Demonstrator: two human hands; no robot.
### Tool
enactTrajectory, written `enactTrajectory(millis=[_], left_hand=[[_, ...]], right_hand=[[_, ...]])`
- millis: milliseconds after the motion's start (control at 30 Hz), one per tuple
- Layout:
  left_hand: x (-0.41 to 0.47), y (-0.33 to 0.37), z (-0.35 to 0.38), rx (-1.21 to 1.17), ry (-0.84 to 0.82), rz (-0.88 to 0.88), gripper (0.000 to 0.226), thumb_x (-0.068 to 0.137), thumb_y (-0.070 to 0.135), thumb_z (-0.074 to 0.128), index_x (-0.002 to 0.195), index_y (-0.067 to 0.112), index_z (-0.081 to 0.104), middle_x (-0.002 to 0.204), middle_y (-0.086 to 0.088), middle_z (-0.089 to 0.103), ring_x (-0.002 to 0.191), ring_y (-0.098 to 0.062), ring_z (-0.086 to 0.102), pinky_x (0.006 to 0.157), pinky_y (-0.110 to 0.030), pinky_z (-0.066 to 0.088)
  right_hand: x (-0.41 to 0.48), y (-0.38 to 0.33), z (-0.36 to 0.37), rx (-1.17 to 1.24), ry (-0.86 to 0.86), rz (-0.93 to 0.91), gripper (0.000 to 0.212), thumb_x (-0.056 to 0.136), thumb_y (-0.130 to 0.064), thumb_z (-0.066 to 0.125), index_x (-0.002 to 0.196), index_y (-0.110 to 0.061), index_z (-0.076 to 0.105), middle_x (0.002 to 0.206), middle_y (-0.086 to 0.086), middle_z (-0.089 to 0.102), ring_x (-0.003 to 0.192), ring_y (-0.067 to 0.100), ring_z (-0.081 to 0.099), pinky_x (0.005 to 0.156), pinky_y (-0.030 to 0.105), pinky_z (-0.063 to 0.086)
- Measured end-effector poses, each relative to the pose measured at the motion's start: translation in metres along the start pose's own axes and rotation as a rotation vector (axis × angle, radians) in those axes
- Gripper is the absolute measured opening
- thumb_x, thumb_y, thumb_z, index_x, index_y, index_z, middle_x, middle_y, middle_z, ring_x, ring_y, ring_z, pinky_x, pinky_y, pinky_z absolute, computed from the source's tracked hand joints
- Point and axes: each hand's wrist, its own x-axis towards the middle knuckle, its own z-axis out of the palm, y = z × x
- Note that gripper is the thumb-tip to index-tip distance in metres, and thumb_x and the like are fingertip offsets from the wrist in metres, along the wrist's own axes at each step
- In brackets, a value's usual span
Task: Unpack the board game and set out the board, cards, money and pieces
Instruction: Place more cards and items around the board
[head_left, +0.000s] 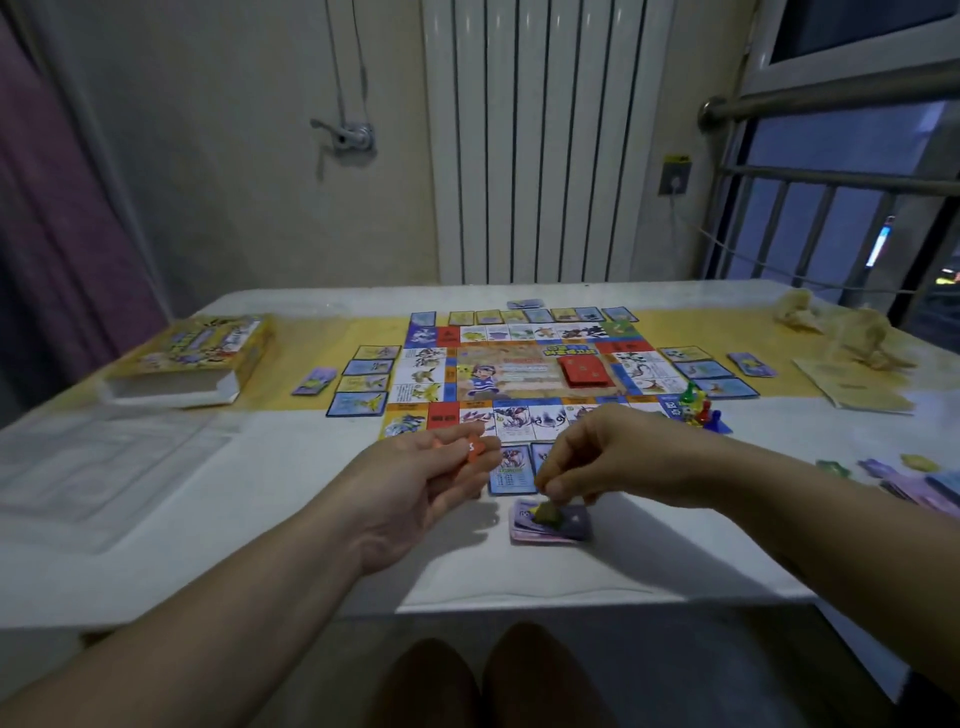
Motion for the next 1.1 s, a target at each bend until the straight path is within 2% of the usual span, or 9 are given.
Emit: enactTrajectory(millis=[67, 167, 367, 433, 533, 700, 900, 967, 1100], left_hand=[[0.001, -0.002, -0.001, 0.031, 0.007, -0.009, 0.017, 0.094, -0.001, 0.048, 0.101, 0.002, 0.062, 0.084, -0.012, 0.073, 0.067, -0.013, 0.071, 0.06, -0.02, 0.058], [0.004, -0.004, 0.0, 0.062, -0.004, -0.042, 0.018, 0.093, 0.0, 0.049, 0.106, -0.001, 0.061, 0.085, -0.013, 0.073, 0.064, -0.013, 0.07, 0.057, -0.02, 0.057], [0.011, -0.003, 0.009, 0.123, -0.044, -0.092, 0.016, 0.094, 0.003, 0.049, 0.102, -0.002, 0.062, 0.085, -0.016, 0.072, 0.061, -0.013, 0.07, 0.049, -0.018, 0.055], [0.015, -0.002, 0.015, 0.102, -0.055, -0.101, 0.016, 0.095, 0.003, 0.048, 0.1, -0.002, 0.062, 0.084, -0.017, 0.072, 0.062, -0.014, 0.07, 0.052, -0.02, 0.056], [0.022, 0.0, 0.032, 0.08, -0.069, -0.119, 0.019, 0.096, 0.003, 0.046, 0.102, -0.003, 0.063, 0.083, -0.019, 0.072, 0.062, -0.016, 0.071, 0.06, -0.024, 0.057], [0.041, -0.002, 0.065, 0.077, -0.07, -0.121, 0.017, 0.094, 0.002, 0.05, 0.09, -0.004, 0.066, 0.073, -0.018, 0.07, 0.055, -0.015, 0.068, 0.051, -0.021, 0.056], [0.076, 0.0, 0.107, 0.013, -0.111, -0.165, 0.019, 0.096, 0.004, 0.047, 0.089, -0.005, 0.062, 0.073, -0.02, 0.069, 0.056, -0.018, 0.069, 0.056, -0.025, 0.057], [0.09, 0.0, 0.122, -0.01, -0.128, -0.17, 0.02, 0.096, 0.005, 0.047, 0.088, -0.006, 0.062, 0.072, -0.02, 0.068, 0.055, -0.018, 0.069, 0.054, -0.024, 0.057], [0.122, 0.002, 0.146, -0.04, -0.163, -0.194, 0.021, 0.097, 0.006, 0.048, 0.11, -0.008, 0.058, 0.079, -0.018, 0.07, 0.067, -0.02, 0.07, 0.06, -0.028, 0.058]], right_hand=[[0.0, -0.002, 0.001, -0.071, -0.003, 0.012, 0.012, 0.089, -0.017, 0.062, 0.093, -0.022, 0.072, 0.086, -0.007, 0.072, 0.076, 0.003, 0.064, 0.069, 0.016, 0.052], [0.002, -0.003, 0.002, -0.24, 0.027, -0.012, 0.017, 0.091, -0.022, 0.06, 0.104, -0.023, 0.07, 0.083, -0.016, 0.067, 0.074, -0.002, 0.062, 0.063, 0.008, 0.047], [0.006, 0.007, 0.003, -0.388, 0.065, -0.066, 0.014, 0.088, -0.031, 0.064, 0.1, -0.026, 0.067, 0.086, -0.017, 0.061, 0.069, -0.011, 0.053, 0.056, 0.006, 0.038], [0.006, 0.006, -0.005, -0.356, 0.182, -0.107, 0.018, 0.09, -0.031, 0.061, 0.105, -0.024, 0.068, 0.088, -0.018, 0.06, 0.067, -0.02, 0.049, 0.056, 0.002, 0.037], [0.003, 0.0, -0.018, -0.231, 0.295, -0.145, 0.02, 0.089, -0.033, 0.062, 0.106, -0.024, 0.069, 0.084, -0.019, 0.06, 0.066, -0.021, 0.049, 0.058, 0.001, 0.039], [0.002, 0.005, -0.031, -0.224, 0.389, -0.182, 0.024, 0.083, -0.032, 0.069, 0.103, -0.018, 0.07, 0.078, -0.017, 0.059, 0.059, -0.019, 0.049, 0.054, 0.003, 0.037], [0.001, 0.026, -0.068, -0.133, 0.489, -0.156, 0.011, 0.083, -0.02, 0.071, 0.092, -0.015, 0.072, 0.043, -0.03, 0.05, 0.051, -0.017, 0.048, 0.051, 0.004, 0.036], [0.004, 0.039, -0.083, -0.048, 0.555, -0.138, 0.003, 0.083, -0.018, 0.071, 0.085, -0.019, 0.07, 0.049, -0.027, 0.057, 0.052, -0.011, 0.052, 0.052, 0.006, 0.037], [0.015, 0.083, -0.13, 0.11, 0.753, -0.035, 0.008, 0.085, -0.015, 0.069, 0.092, -0.011, 0.071, 0.085, 0.004, 0.072, 0.069, 0.002, 0.062, 0.06, 0.008, 0.045]])
